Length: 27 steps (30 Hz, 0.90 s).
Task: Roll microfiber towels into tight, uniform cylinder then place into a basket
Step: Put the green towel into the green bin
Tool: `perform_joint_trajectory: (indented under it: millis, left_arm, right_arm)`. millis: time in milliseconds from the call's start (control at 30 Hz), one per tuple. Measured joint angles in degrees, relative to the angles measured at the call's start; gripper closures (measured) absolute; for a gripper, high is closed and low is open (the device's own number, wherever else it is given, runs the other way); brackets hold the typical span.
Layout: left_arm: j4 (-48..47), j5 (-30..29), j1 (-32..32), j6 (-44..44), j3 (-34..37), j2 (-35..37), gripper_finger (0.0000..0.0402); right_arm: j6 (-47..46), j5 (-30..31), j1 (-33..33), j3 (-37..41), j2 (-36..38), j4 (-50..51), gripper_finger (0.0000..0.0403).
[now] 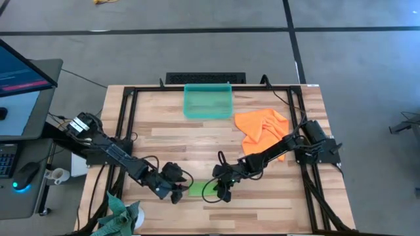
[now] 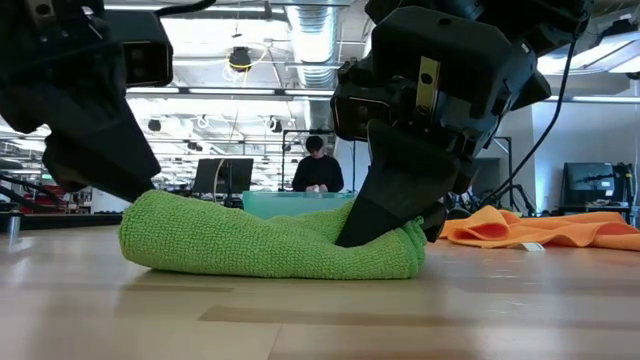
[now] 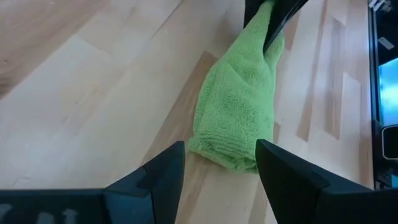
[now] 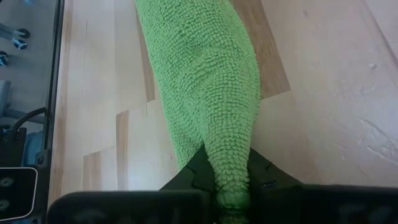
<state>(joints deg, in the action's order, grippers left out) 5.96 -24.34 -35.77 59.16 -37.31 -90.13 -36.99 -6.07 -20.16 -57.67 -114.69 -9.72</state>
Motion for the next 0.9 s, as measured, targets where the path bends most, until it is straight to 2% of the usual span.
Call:
perform_joint_trajectory:
  millis: [267, 567, 900]
  left_arm:
    - [2.58, 0.09, 0.01, -3.00, 0.03, 0.04, 0.0213]
    - [2.62, -3.15, 0.02, -3.58, 0.03, -0.07, 0.0213]
    - [12.49, -0.38, 0.08, -4.46, 0.01, -9.11, 0.0213]
  right_arm:
    - [0.00, 0.00, 0.04, 0.00, 0.00, -0.02, 0.0354]
    - [0.00, 0.02, 0.04, 0.00, 0.00, -0.02, 0.0354]
    - [0.04, 0.01, 0.04, -0.02, 0.00, -0.17, 0.0354]
